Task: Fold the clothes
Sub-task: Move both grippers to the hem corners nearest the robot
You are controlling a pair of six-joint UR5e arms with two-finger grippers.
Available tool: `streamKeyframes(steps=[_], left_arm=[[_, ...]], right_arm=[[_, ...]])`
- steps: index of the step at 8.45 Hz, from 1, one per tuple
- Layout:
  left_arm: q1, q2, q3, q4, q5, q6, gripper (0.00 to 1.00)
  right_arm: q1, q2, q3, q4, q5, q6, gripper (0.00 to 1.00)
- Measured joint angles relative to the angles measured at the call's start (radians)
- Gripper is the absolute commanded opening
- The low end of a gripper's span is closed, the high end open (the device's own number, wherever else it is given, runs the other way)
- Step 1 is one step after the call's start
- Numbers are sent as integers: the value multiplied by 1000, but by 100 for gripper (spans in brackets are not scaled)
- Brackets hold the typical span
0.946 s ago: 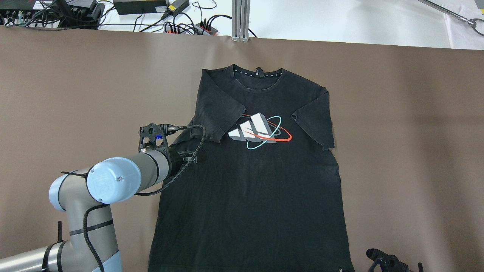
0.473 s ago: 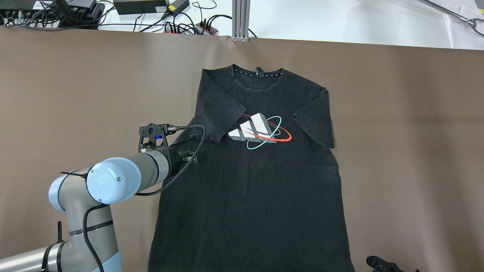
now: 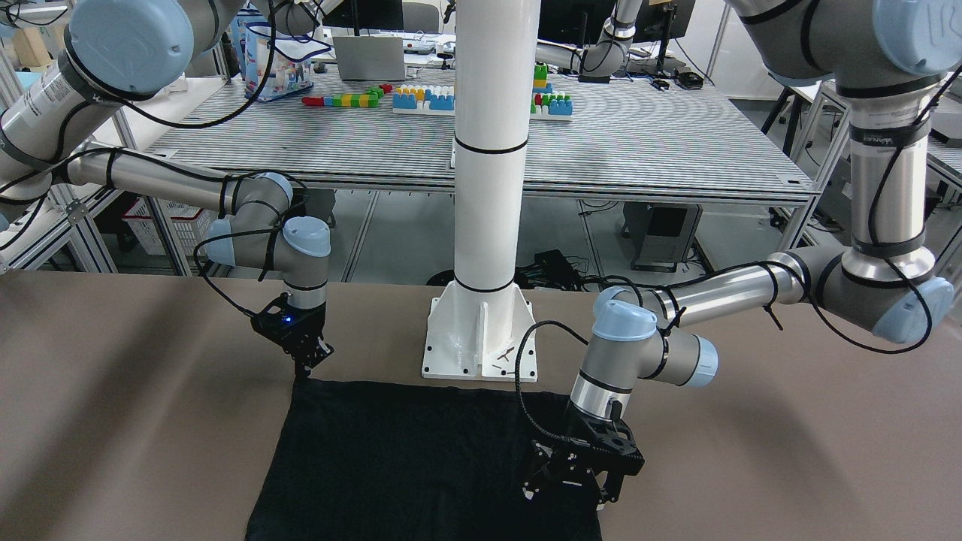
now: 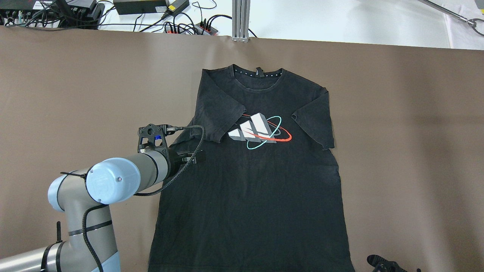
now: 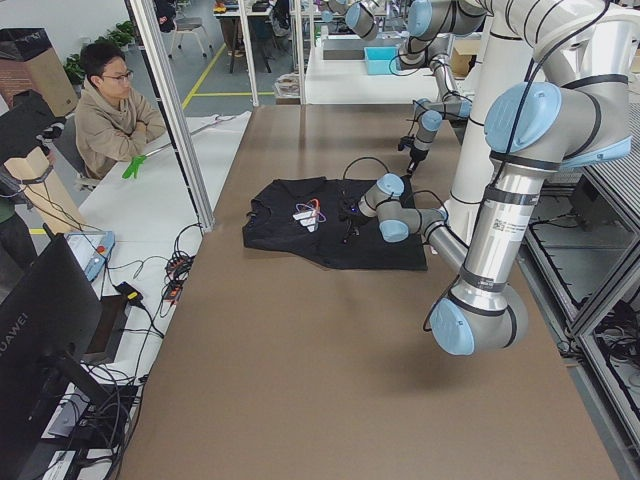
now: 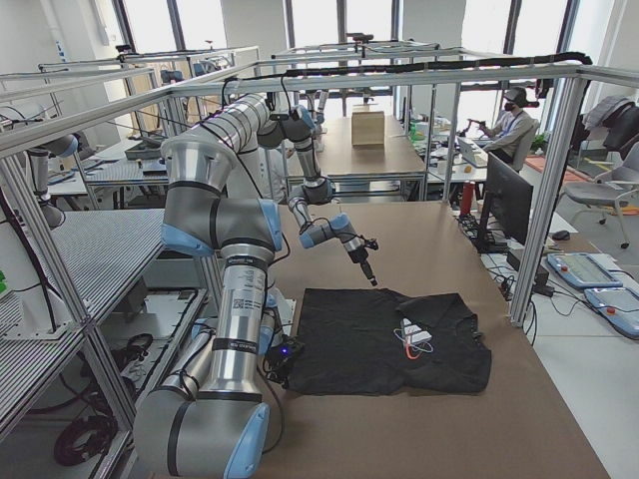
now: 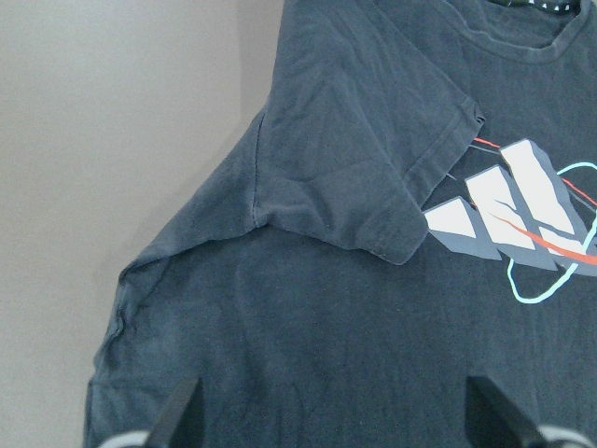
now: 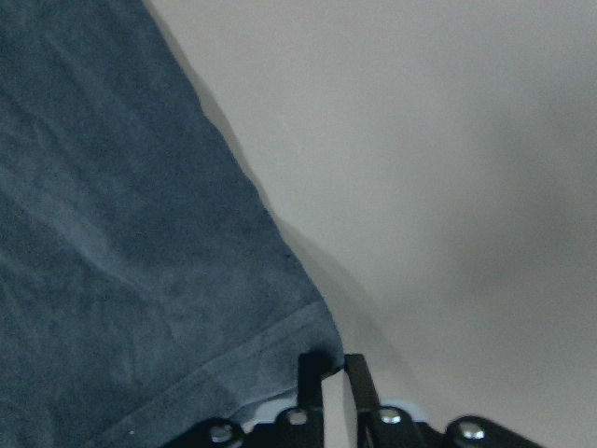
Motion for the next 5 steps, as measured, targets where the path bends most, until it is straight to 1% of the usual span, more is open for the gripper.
streamKeyframes(steps=[1, 3, 4, 5], left_arm=[[0, 1, 1, 0, -1, -7, 100], [25, 32, -8, 1, 8, -122, 100], [72, 70, -45, 2, 45, -178, 100], [138, 124, -111, 17, 92, -225, 100]], right_arm=[[1, -3, 2, 0, 0, -1, 0], [2, -5, 5, 1, -1, 0, 0], [1, -5, 12, 0, -1, 1, 0], [2, -4, 20, 0, 1, 1, 0]])
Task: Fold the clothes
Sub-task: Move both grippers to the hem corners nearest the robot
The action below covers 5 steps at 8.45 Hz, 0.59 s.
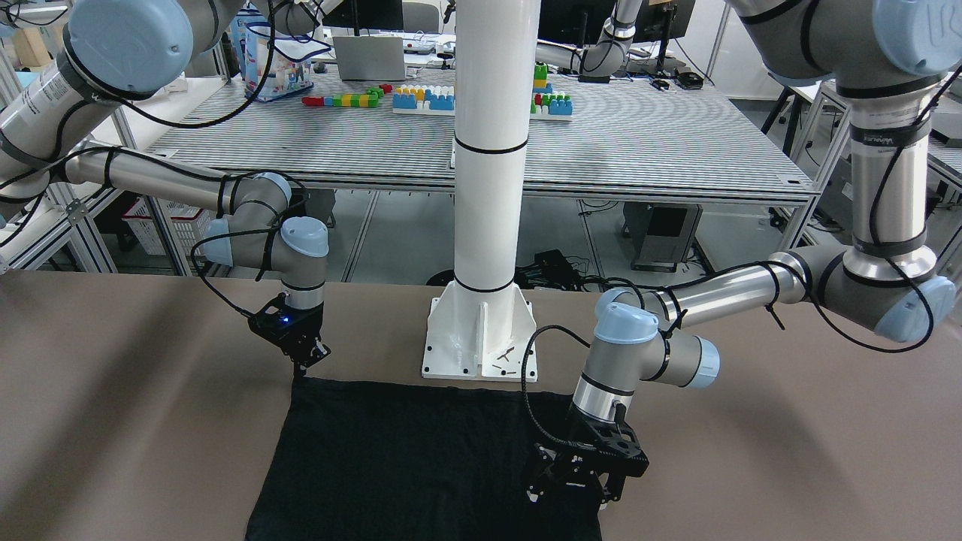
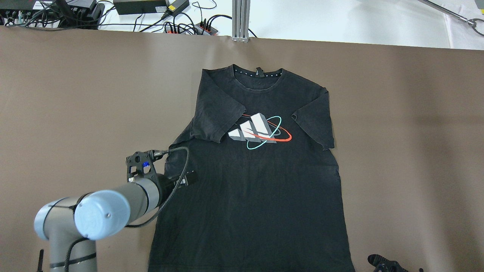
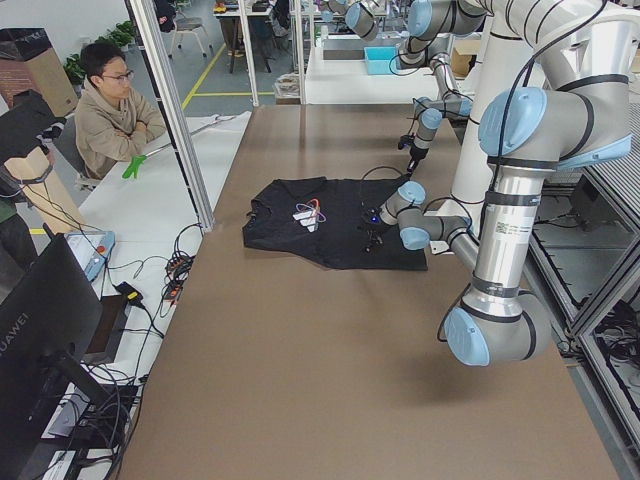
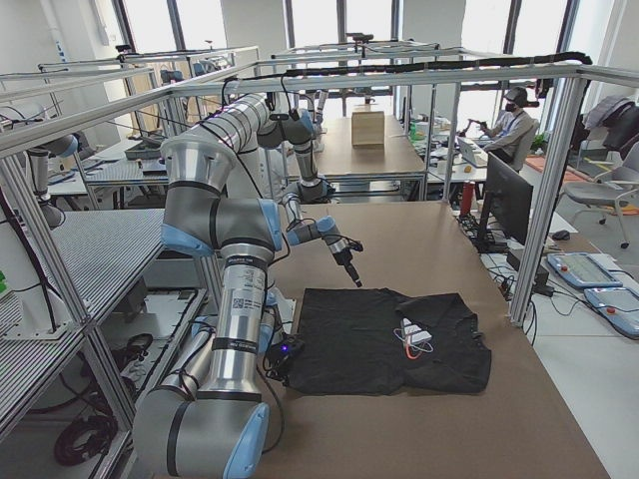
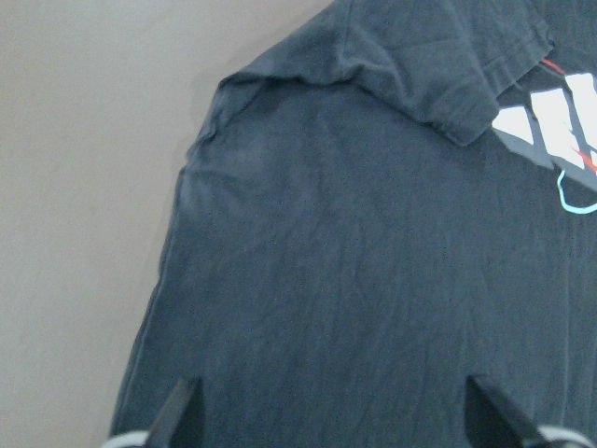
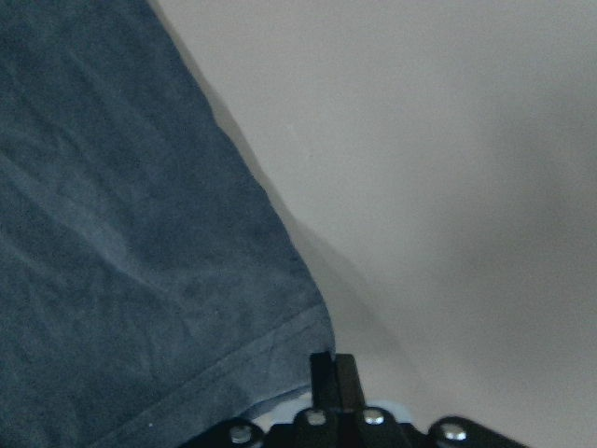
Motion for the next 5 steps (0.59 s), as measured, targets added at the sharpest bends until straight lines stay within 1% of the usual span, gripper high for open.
streamKeyframes(steps=[1, 2, 3, 4, 5], left_arm=[[80, 54, -70, 32, 60, -55, 97], [167, 92, -114, 69, 130, -110, 93], [236, 123, -134, 94, 180, -153, 87], [287, 152, -142, 105, 206, -188, 82], [324, 171, -146, 111, 224, -219, 73]], right_arm=[[0, 2, 7, 0, 4, 0, 0], [0, 5, 17, 0, 7, 1, 0], [-1, 7, 23, 1, 9, 2, 0], [-2, 7, 26, 1, 10, 3, 0], [-2, 8, 27, 1, 10, 2, 0]])
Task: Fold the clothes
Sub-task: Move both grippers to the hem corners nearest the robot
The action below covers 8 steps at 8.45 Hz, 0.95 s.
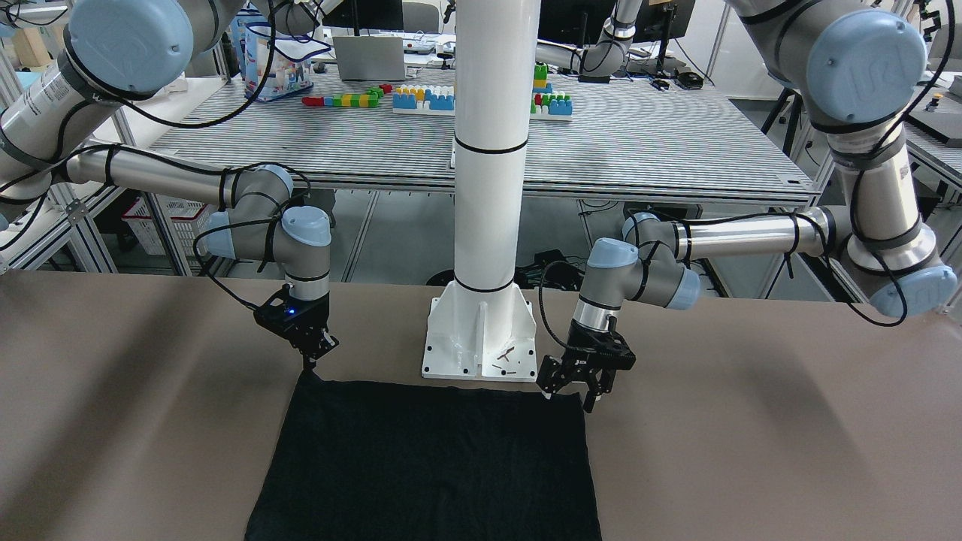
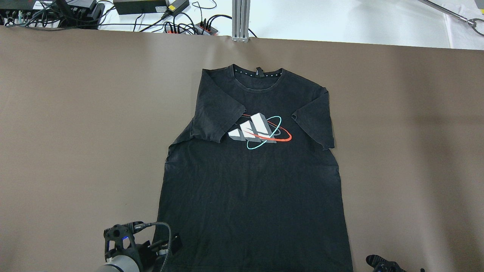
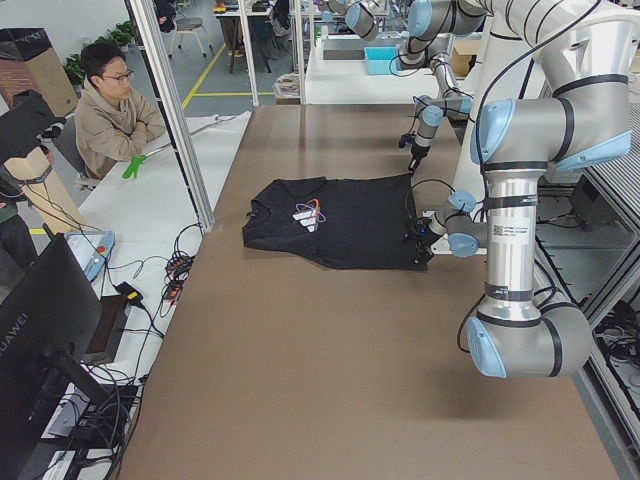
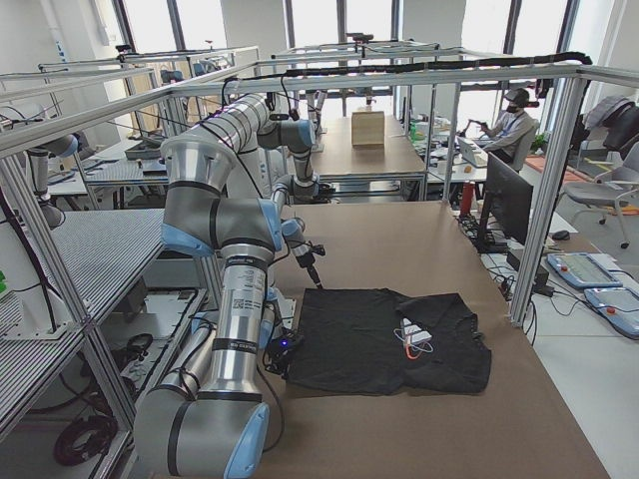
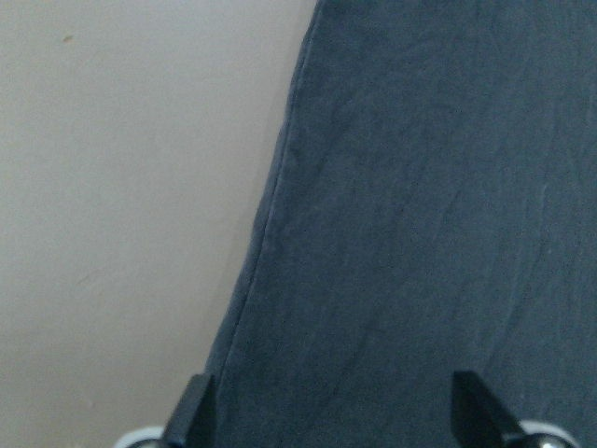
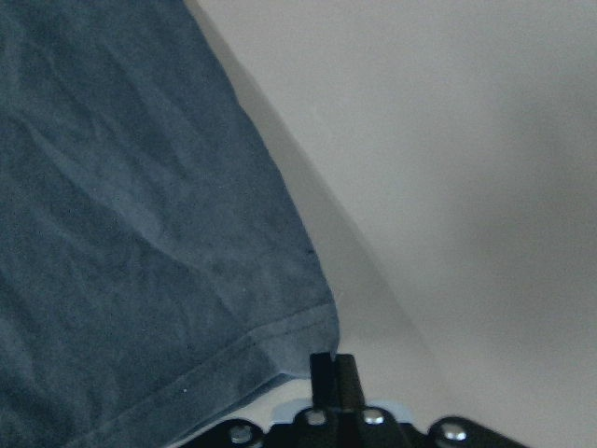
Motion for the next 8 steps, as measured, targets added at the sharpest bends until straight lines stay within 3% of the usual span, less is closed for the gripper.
streamKeyframes(steps=[2, 6, 8], left_arm=[[54, 17, 2, 5, 19, -49, 65], [113, 51, 4, 8, 55, -104, 62], [117, 54, 4, 9, 56, -109, 38]], right_arm=[[1, 0, 0, 0, 0, -1, 0], [3, 3, 1, 0, -1, -2, 0], [3, 5, 0, 0, -1, -2, 0]])
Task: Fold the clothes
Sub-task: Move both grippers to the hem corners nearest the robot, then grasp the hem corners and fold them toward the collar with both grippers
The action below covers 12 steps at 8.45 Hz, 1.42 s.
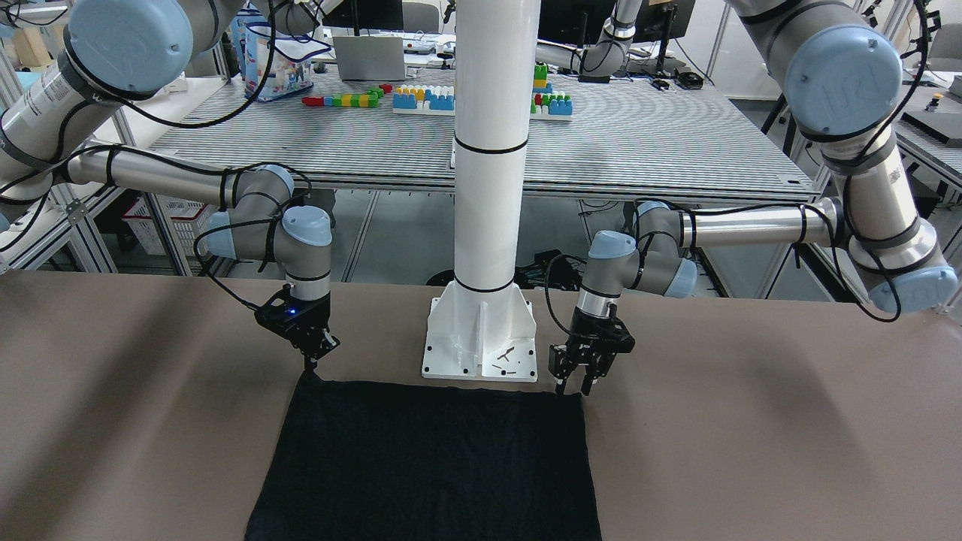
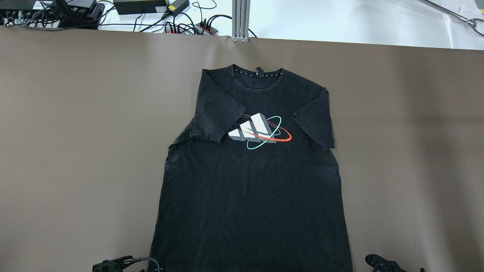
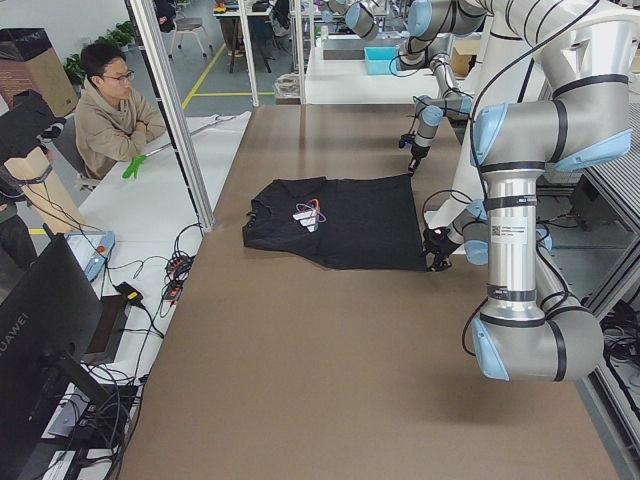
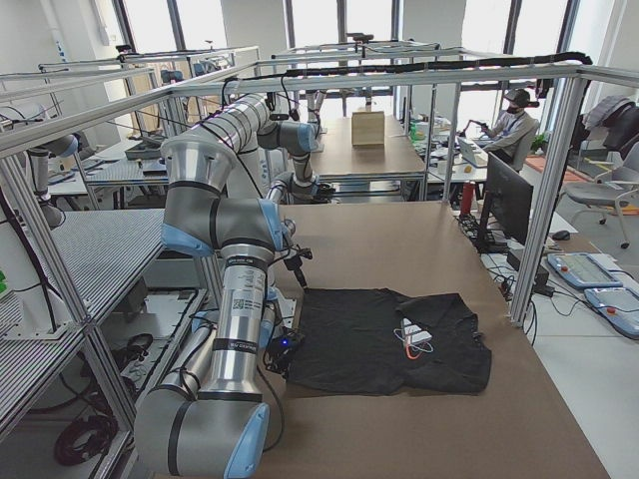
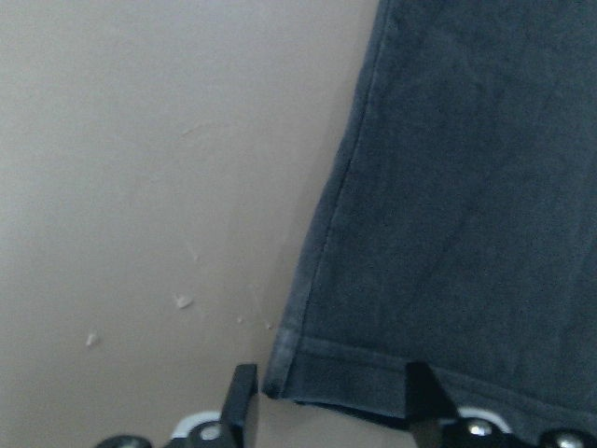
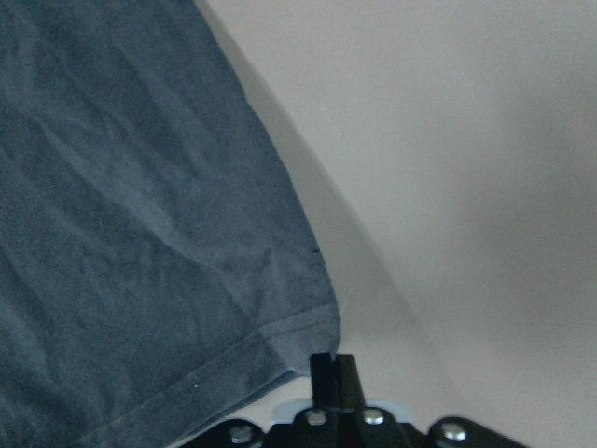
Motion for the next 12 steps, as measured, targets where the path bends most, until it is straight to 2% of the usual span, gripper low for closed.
streamKeyframes(steps=[1, 2, 6, 9, 10, 12], left_arm=[[0, 0, 2, 0, 0, -5, 12], [1, 0, 2, 0, -1, -13, 0], [-5, 2, -33, 1, -6, -21, 0], [-15, 33, -227, 84, -54, -8, 0], [-40, 16, -294, 142, -89, 2, 0], [-174, -101, -344, 261, -206, 91, 0]], right_arm=[[0, 0, 0, 0, 0, 0, 0], [0, 0, -1, 0, 0, 0, 0], [0, 1, -1, 1, -1, 0, 0], [39, 15, 44, -6, 16, -27, 0], [80, 31, 63, -8, 48, -59, 0], [244, 121, 46, -22, 174, -213, 0]])
